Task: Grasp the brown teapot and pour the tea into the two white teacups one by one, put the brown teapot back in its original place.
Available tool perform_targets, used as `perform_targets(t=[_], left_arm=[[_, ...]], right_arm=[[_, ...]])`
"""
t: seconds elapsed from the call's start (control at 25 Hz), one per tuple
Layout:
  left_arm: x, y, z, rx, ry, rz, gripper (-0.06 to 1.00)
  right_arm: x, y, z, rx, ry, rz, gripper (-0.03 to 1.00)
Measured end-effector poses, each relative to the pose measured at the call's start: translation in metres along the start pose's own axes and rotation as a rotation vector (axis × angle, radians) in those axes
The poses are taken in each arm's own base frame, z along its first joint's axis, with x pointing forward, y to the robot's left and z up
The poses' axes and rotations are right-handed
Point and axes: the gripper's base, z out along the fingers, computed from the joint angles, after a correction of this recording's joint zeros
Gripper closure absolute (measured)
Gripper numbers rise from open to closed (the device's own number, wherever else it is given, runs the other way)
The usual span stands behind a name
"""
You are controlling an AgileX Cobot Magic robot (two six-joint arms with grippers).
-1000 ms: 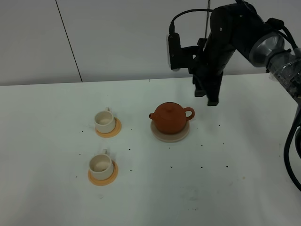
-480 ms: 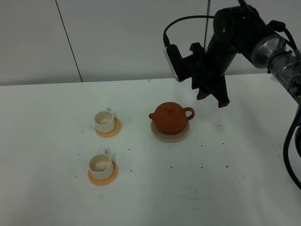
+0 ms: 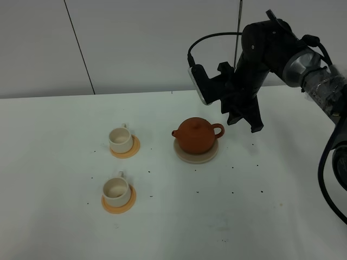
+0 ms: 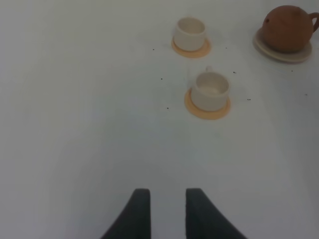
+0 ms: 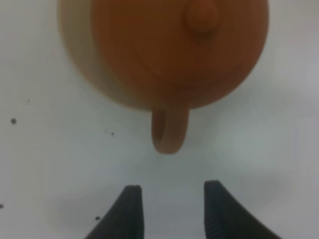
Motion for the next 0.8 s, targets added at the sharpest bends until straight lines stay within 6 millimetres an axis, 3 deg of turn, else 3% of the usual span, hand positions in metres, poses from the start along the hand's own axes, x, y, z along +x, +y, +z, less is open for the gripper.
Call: perform_targets(t=[0.24, 0.8], left_arm=[[0.000, 0.000, 0.000, 0.000, 0.000, 0.000, 0.70], [0.000, 0.000, 0.000, 0.000, 0.000, 0.000, 0.70]], right_arm=[[0.001, 0.003, 0.014, -0.026, -0.007, 0.006, 0.68], [-0.005, 0.003, 0.016, -0.024, -0.070, 0.006, 0.68]])
